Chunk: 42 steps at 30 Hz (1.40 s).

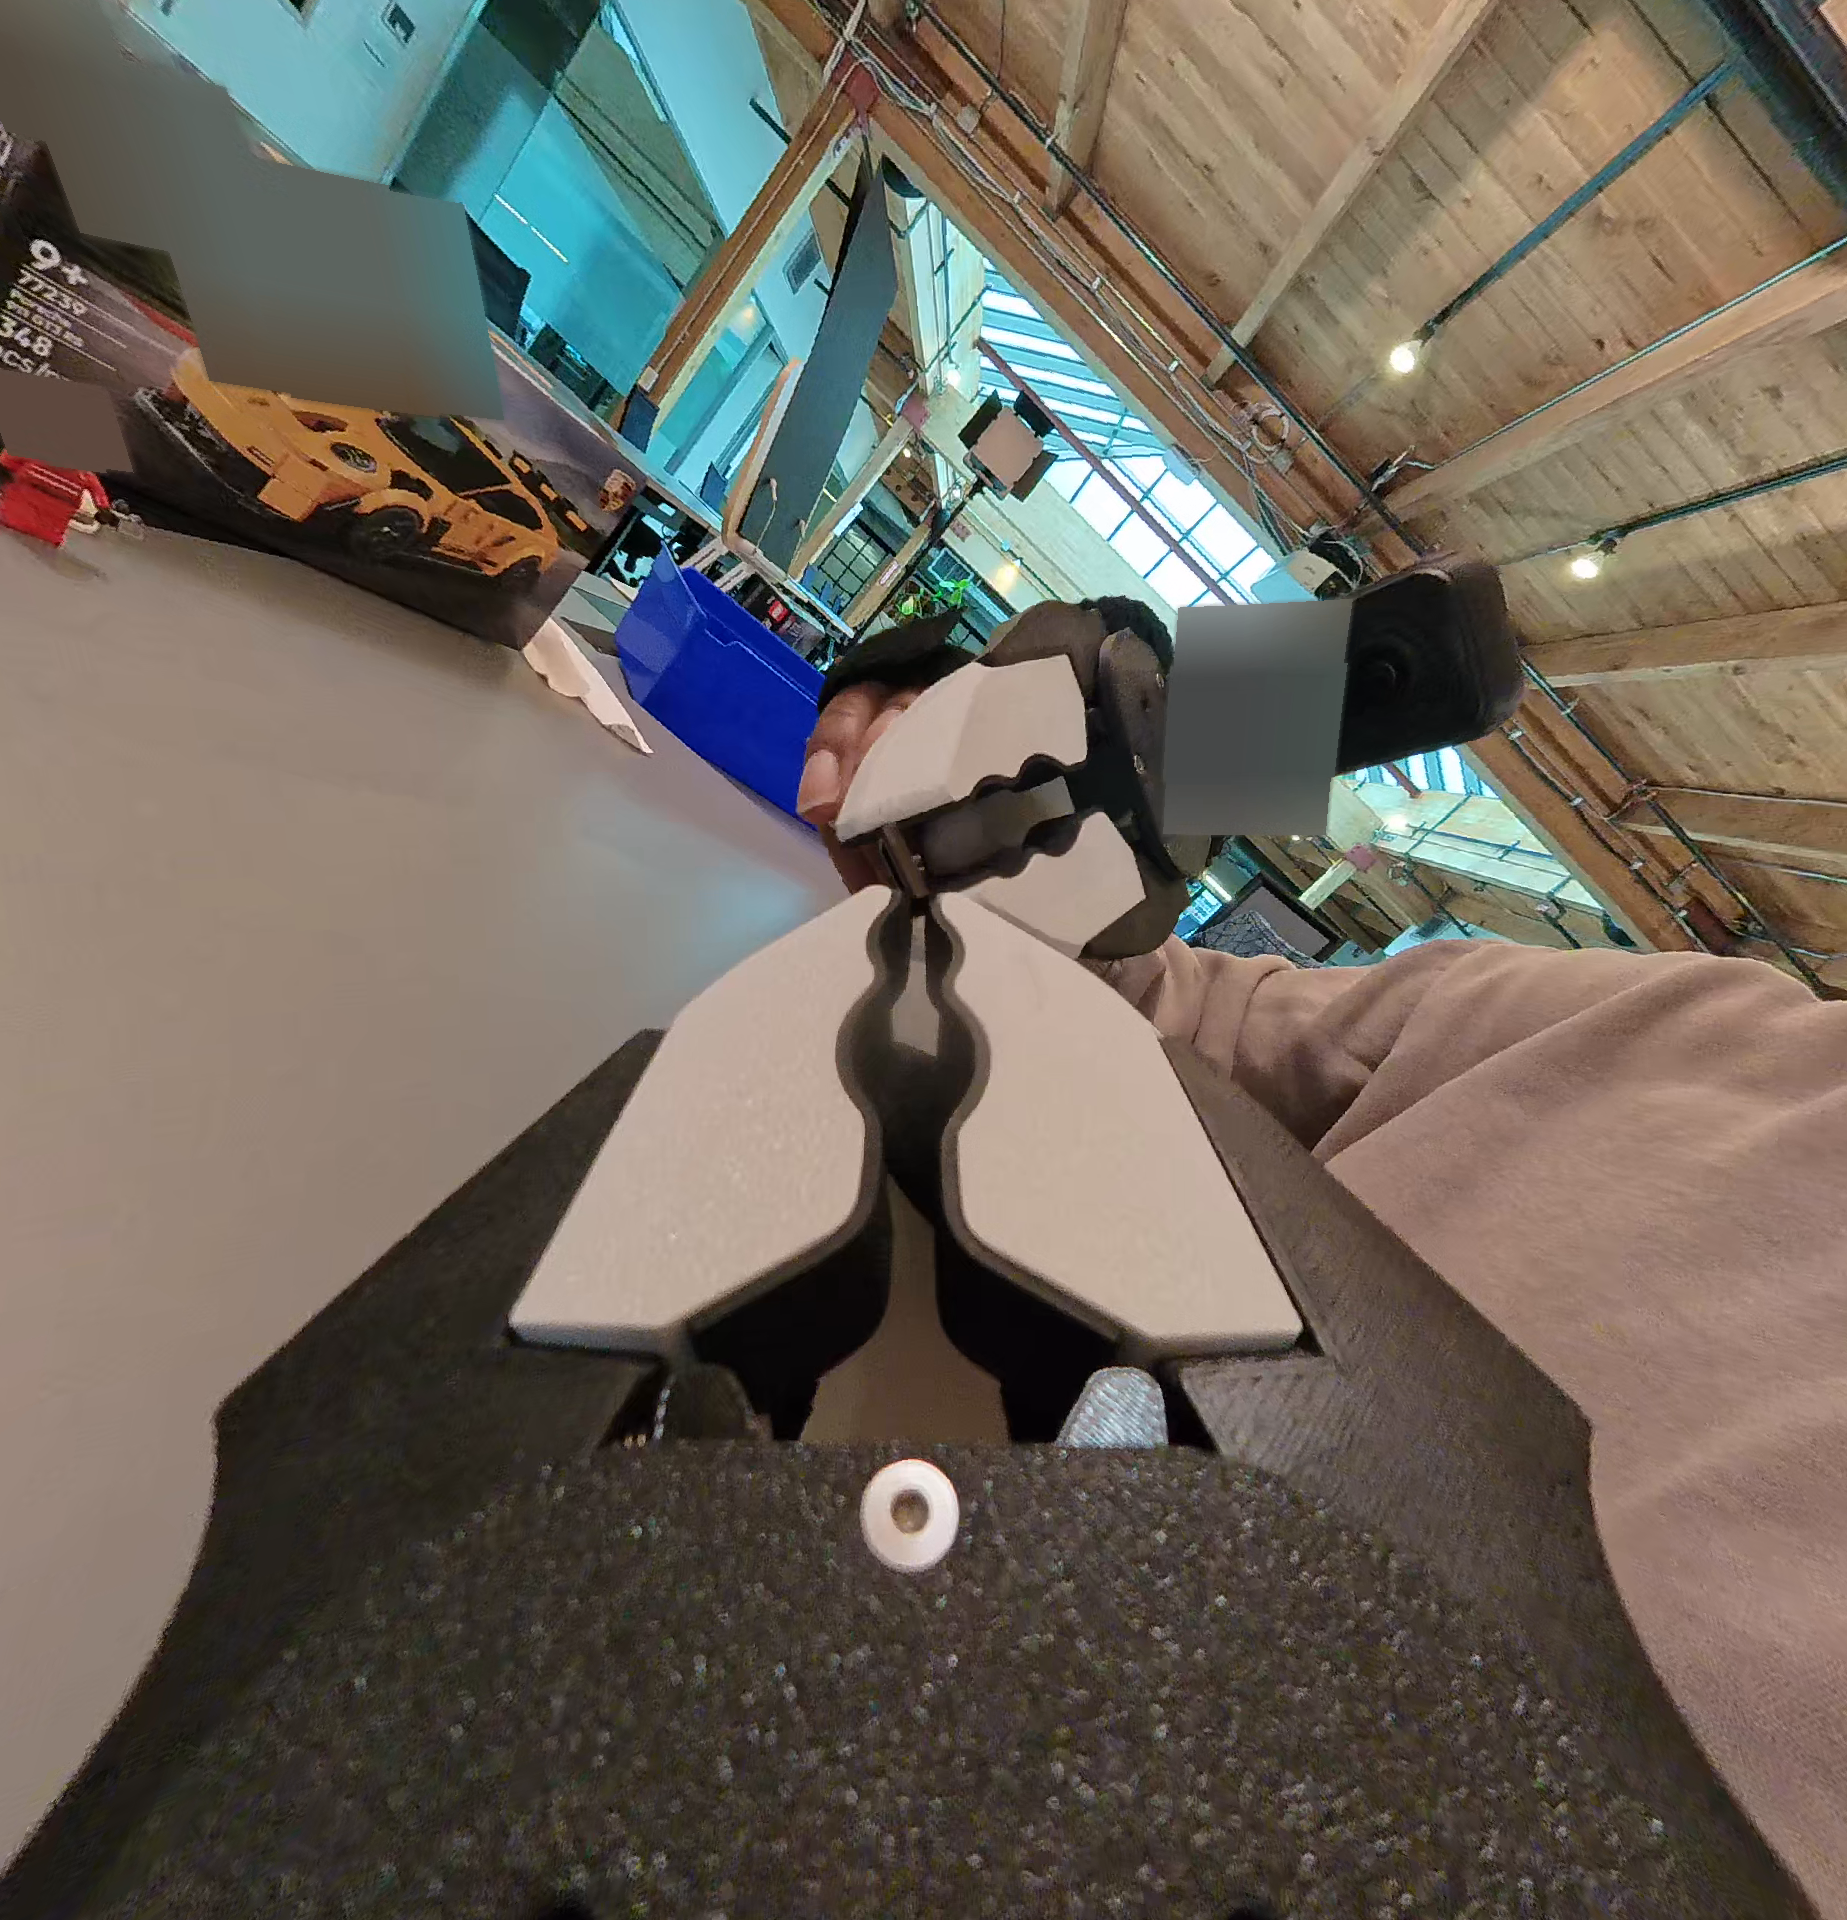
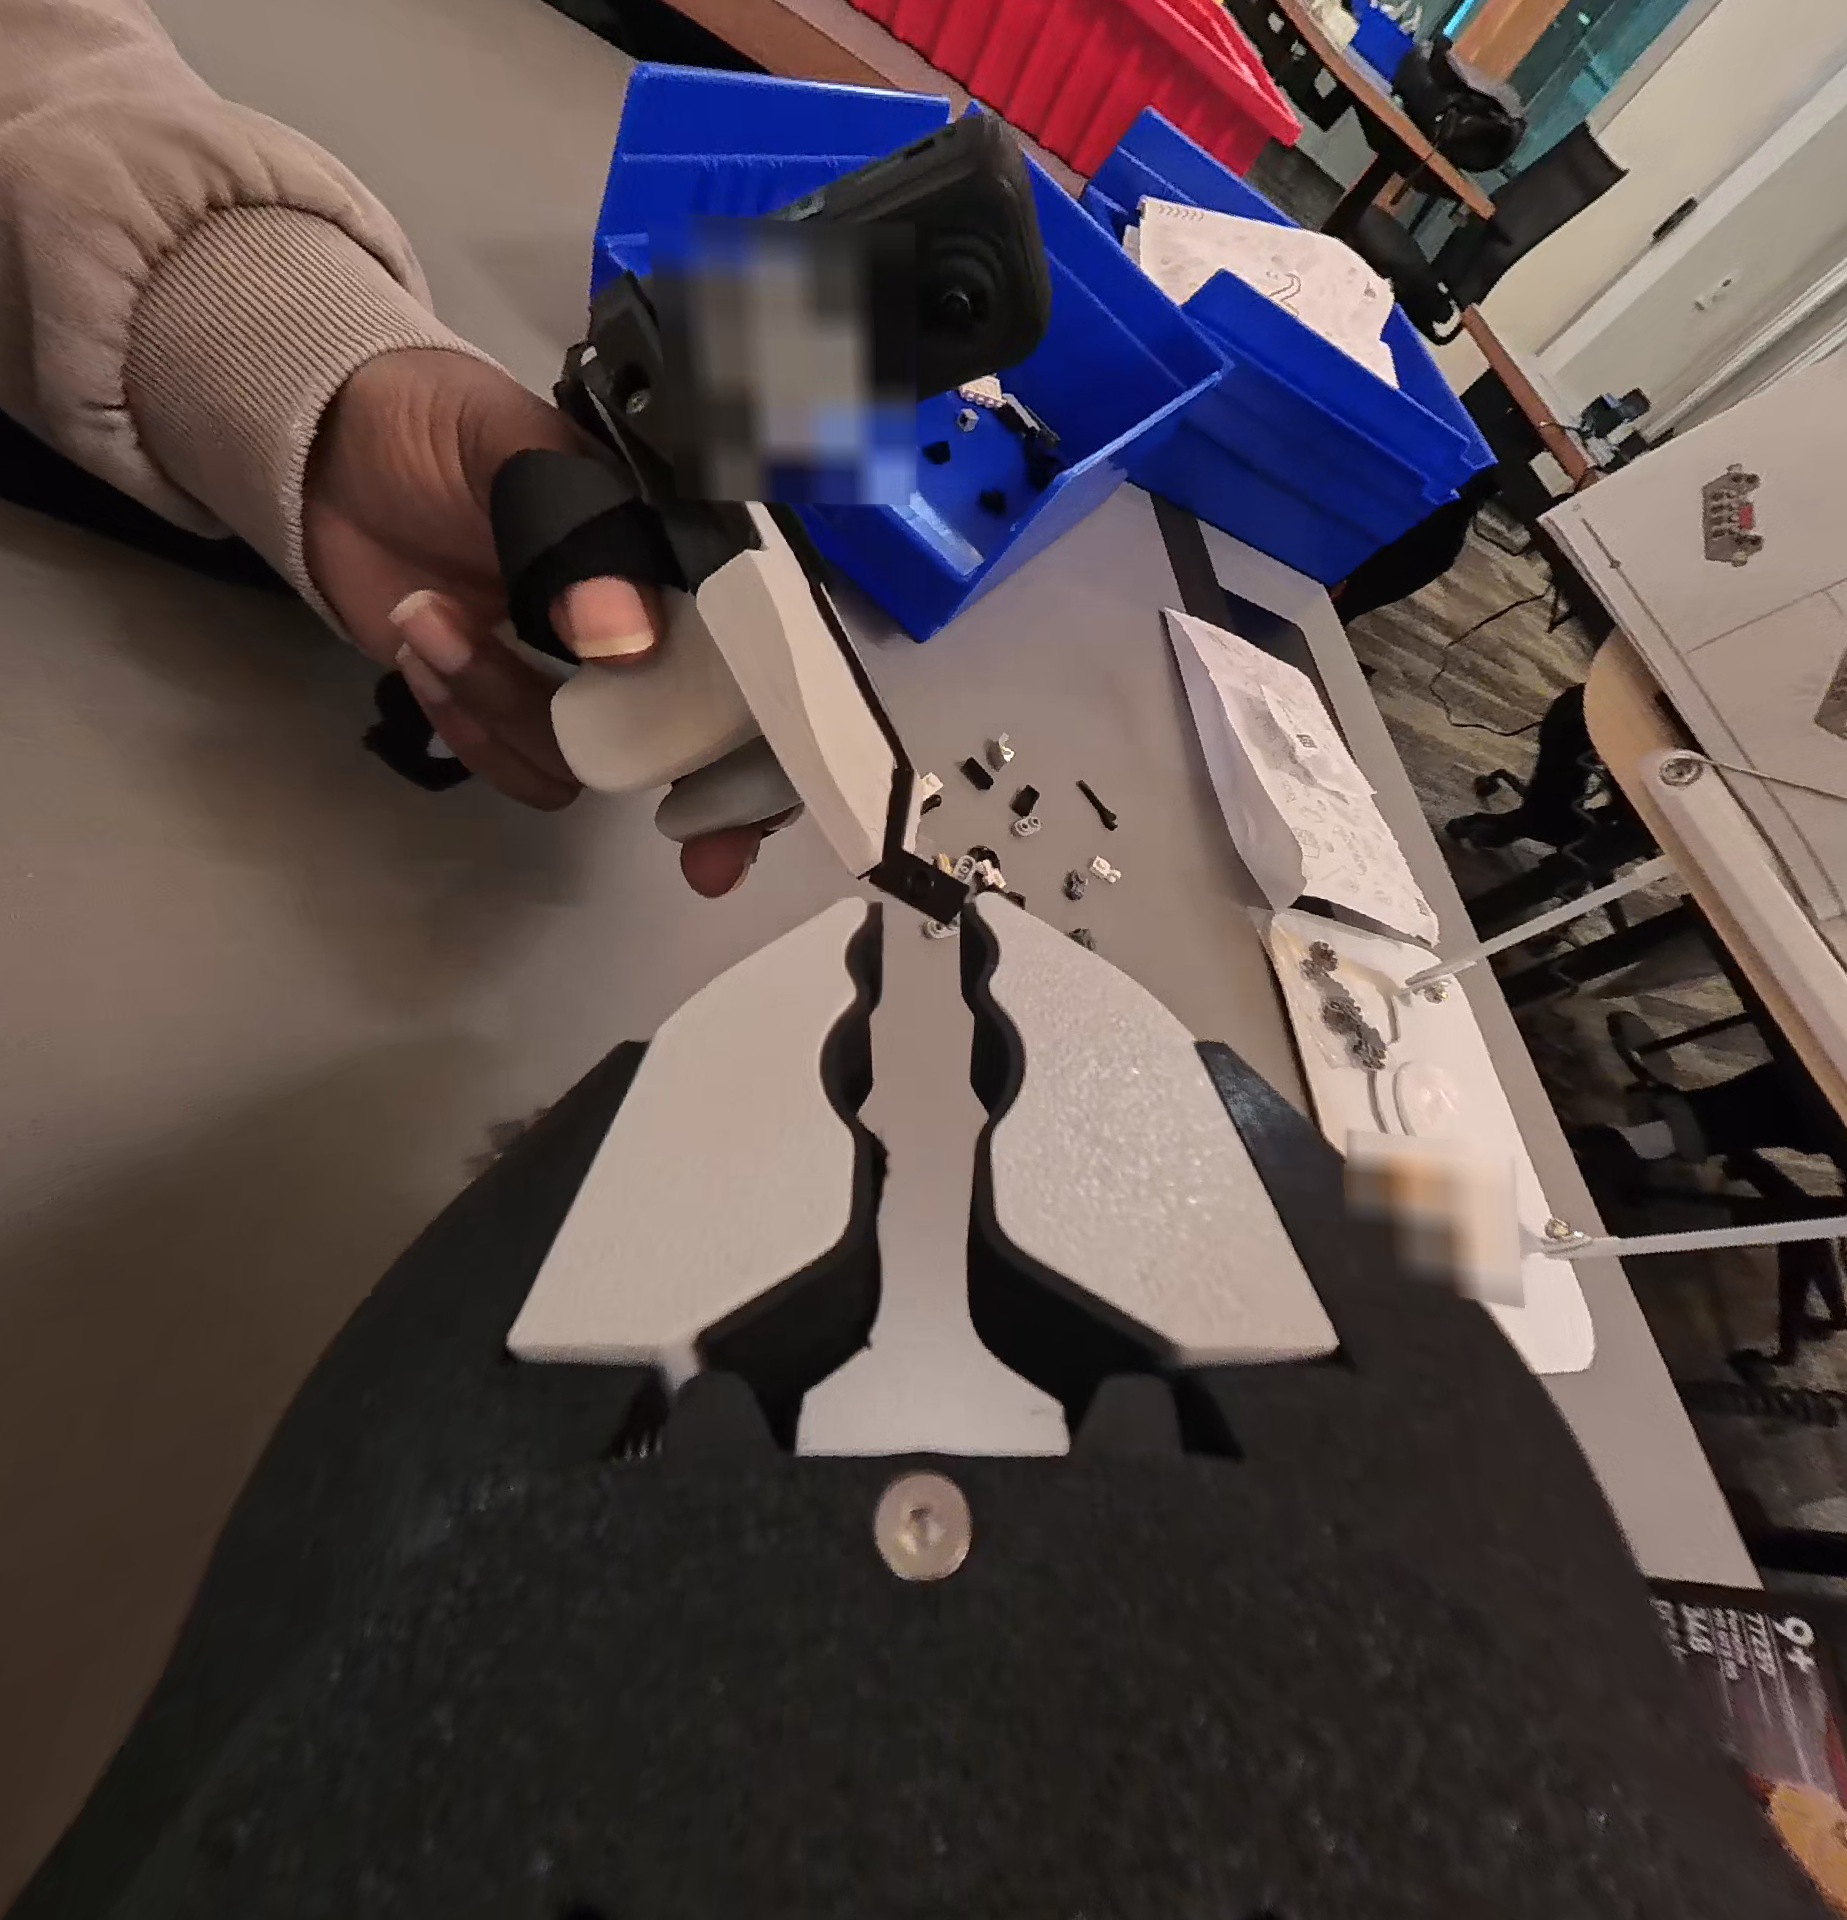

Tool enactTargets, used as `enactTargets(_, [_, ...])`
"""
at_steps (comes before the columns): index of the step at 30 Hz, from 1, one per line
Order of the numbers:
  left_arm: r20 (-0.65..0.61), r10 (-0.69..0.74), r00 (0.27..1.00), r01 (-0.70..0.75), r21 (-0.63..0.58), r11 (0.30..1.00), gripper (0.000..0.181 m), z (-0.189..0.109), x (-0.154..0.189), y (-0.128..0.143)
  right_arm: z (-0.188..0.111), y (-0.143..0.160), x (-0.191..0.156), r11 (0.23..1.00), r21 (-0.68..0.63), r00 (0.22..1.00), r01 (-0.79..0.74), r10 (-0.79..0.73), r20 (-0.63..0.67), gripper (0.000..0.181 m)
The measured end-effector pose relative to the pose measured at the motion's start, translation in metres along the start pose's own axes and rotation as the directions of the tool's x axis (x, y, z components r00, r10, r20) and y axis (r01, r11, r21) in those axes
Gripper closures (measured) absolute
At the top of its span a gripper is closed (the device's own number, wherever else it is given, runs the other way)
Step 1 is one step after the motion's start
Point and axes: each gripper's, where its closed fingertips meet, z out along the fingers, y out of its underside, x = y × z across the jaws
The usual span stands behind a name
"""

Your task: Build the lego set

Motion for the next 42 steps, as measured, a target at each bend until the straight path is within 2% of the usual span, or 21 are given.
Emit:
enactTargets(6, [-0.007,0.014,1.0,-0.014,-0.016,1.0,0.179,0.0,0.0,0.002,-0.001,0.001,-0.005,1.0,0.014,0.997,-0.027,0.026,0.079,0.163])
enactTargets(10, [-0.045,0.016,0.999,-0.019,-0.069,0.997,0.179,0.0,0.005,0.008,-0.003,-0.001,-0.009,0.999,0.018,0.991,0.033,-0.035,0.129,0.164])
enactTargets(12, [-0.066,0.008,0.998,-0.015,-0.108,0.994,0.179,0.002,0.008,0.014,-0.007,0.0,-0.011,0.996,0.007,0.984,0.093,-0.093,0.15,0.171])
enactTargets(22, [-0.097,-0.047,0.994,0.03,-0.176,0.984,0.179,0.008,0.013,0.029,-0.018,0.011,-0.021,0.948,-0.067,0.907,0.31,-0.274,0.319,0.181])
enactTargets(31, [-0.145,-0.048,0.988,0.017,-0.206,0.978,0.179,0.005,0.02,0.029,-0.016,0.005,-0.027,0.951,-0.02,0.876,0.308,-0.276,0.396,0.17])
enactTargets(42, [-0.147,-0.087,0.985,0.046,-0.261,0.964,0.179,0.008,0.017,0.04,-0.02,0.012,-0.038,0.899,-0.026,0.775,0.438,-0.362,0.518,0.173])
